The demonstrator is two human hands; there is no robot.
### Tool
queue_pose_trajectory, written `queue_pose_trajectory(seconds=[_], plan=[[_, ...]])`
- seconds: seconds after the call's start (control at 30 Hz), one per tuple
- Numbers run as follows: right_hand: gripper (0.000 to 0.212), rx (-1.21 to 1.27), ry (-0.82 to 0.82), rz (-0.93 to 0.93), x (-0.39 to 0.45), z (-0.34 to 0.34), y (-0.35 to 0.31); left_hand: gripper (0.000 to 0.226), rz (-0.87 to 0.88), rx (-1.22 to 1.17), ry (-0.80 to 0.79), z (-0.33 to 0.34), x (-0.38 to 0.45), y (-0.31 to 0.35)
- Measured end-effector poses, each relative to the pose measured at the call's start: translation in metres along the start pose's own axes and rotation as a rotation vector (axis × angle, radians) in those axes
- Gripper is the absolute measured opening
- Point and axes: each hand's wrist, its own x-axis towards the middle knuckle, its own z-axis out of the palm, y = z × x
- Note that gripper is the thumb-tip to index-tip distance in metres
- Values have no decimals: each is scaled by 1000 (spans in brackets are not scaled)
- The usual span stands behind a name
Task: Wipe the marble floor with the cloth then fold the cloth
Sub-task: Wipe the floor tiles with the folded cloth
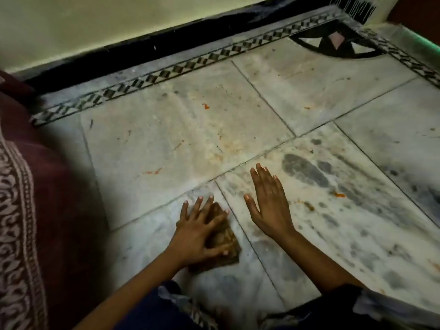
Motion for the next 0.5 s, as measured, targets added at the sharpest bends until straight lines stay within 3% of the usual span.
queue_pose_trajectory(seconds=[0.03,0.17,0.5], plan=[[59,-5,8,-18,0,3,0,86,4,-4,-66,7,-7,2],[61,19,-37,44,0,7,-6,88,48,84,-82,23,-17,5],[65,-13,-197,-37,-2,26,-5,49,-12,6,-66,5,1,0]])
